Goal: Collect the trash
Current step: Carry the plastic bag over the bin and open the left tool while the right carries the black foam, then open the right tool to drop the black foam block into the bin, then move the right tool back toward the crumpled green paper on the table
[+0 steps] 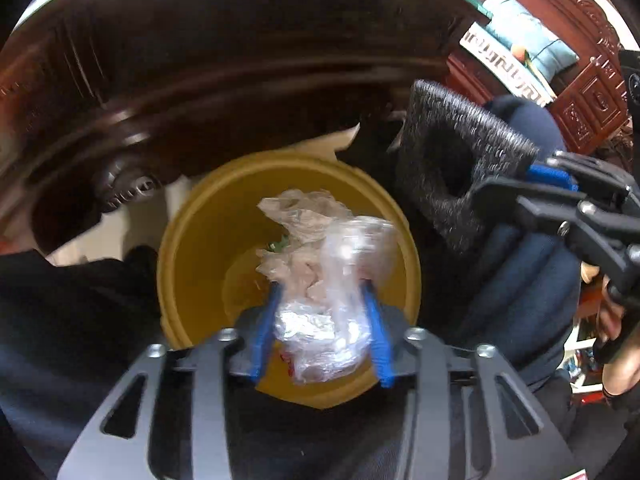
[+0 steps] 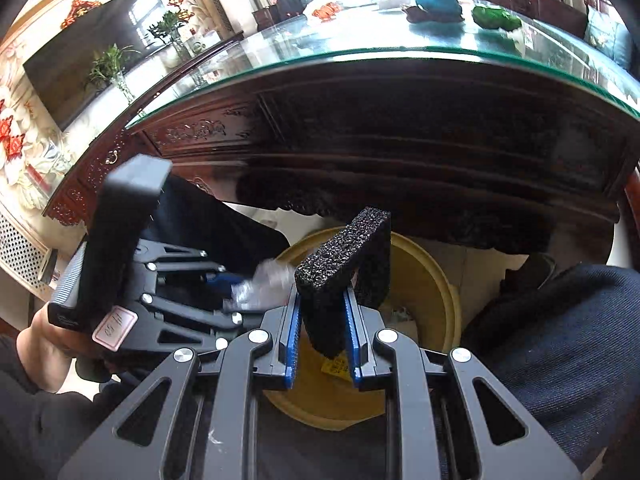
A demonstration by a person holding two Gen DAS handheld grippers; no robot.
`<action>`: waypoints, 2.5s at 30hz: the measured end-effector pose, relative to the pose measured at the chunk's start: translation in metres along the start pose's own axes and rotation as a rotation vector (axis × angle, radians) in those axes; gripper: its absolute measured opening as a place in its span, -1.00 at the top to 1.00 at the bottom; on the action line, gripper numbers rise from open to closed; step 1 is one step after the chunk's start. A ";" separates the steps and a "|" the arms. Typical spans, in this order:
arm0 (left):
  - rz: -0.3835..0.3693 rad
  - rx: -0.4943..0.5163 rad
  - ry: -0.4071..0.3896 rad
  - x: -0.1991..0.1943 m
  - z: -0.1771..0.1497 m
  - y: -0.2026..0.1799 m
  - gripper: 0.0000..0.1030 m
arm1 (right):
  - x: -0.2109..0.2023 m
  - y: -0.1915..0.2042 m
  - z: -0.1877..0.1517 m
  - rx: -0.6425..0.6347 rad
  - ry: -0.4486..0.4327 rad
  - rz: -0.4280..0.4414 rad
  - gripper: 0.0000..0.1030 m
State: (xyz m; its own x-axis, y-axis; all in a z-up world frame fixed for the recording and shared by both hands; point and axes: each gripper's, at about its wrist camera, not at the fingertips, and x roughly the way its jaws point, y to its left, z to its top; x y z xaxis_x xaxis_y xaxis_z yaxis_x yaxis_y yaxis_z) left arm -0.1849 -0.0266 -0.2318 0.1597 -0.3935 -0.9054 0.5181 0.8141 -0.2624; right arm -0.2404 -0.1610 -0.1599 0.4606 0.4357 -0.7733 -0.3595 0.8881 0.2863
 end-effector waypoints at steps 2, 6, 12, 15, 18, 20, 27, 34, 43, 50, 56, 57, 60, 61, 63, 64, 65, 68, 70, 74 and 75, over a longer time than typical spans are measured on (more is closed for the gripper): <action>0.017 -0.002 0.028 0.011 -0.004 0.003 -0.60 | 0.002 -0.003 -0.001 0.006 0.009 -0.007 0.63; 0.049 0.006 0.039 0.016 -0.006 0.008 -0.66 | 0.007 -0.009 -0.002 0.024 0.028 -0.007 0.62; 0.117 0.023 0.021 0.008 -0.007 0.012 -0.74 | 0.016 -0.009 -0.002 0.028 0.051 0.005 0.62; 0.155 0.020 0.011 0.000 -0.003 0.016 -0.75 | 0.020 -0.009 -0.001 0.019 0.061 0.015 0.62; 0.171 0.011 -0.002 -0.005 -0.001 0.019 -0.75 | 0.023 -0.007 0.002 0.008 0.066 0.023 0.62; 0.178 0.003 -0.010 -0.008 -0.002 0.022 -0.76 | 0.026 -0.007 0.003 -0.002 0.071 0.022 0.62; 0.182 -0.002 -0.024 -0.013 -0.003 0.028 -0.77 | 0.027 -0.002 0.005 -0.015 0.082 0.024 0.01; 0.186 -0.021 -0.044 -0.017 -0.003 0.031 -0.77 | 0.027 -0.001 0.003 -0.020 0.085 0.022 0.00; 0.172 0.009 -0.104 -0.035 0.014 0.022 -0.77 | 0.013 0.000 0.017 -0.043 0.006 0.037 0.00; 0.177 -0.003 -0.260 -0.076 0.063 0.020 -0.80 | -0.028 -0.025 0.057 -0.032 -0.204 -0.012 0.00; 0.214 0.051 -0.440 -0.119 0.140 0.004 -0.91 | -0.065 -0.049 0.115 -0.054 -0.371 -0.105 0.00; 0.217 0.061 -0.467 -0.124 0.155 0.000 -0.91 | -0.068 -0.052 0.125 -0.063 -0.387 -0.123 0.00; 0.231 0.104 -0.517 -0.130 0.200 -0.012 -0.92 | -0.072 -0.066 0.153 -0.072 -0.418 -0.176 0.00; 0.240 0.117 -0.525 -0.130 0.214 -0.017 -0.92 | -0.072 -0.072 0.161 -0.066 -0.428 -0.199 0.00; 0.261 0.143 -0.538 -0.126 0.243 -0.024 -0.92 | -0.067 -0.082 0.175 -0.052 -0.424 -0.211 0.00; 0.275 0.151 -0.539 -0.124 0.256 -0.025 -0.92 | -0.065 -0.087 0.180 -0.044 -0.425 -0.209 0.00; 0.284 0.155 -0.536 -0.121 0.269 -0.026 -0.92 | -0.064 -0.091 0.184 -0.037 -0.426 -0.211 0.00; 0.269 0.160 -0.525 -0.117 0.297 -0.028 -0.92 | -0.060 -0.107 0.195 -0.035 -0.421 -0.236 0.00; 0.258 0.167 -0.517 -0.116 0.308 -0.020 -0.92 | -0.058 -0.117 0.199 -0.027 -0.410 -0.240 0.00; 0.214 0.240 -0.483 -0.097 0.327 -0.014 -0.84 | -0.053 -0.142 0.204 0.009 -0.403 -0.236 0.00; 0.202 0.266 -0.473 -0.091 0.332 -0.016 -0.79 | -0.052 -0.147 0.204 0.019 -0.402 -0.232 0.00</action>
State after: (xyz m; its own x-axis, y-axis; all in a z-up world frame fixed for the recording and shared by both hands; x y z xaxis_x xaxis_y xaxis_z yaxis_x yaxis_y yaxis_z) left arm 0.0717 -0.1456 -0.0345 0.6038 -0.4393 -0.6652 0.6219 0.7816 0.0483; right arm -0.0461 -0.2842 -0.0461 0.8067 0.2435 -0.5384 -0.1964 0.9698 0.1444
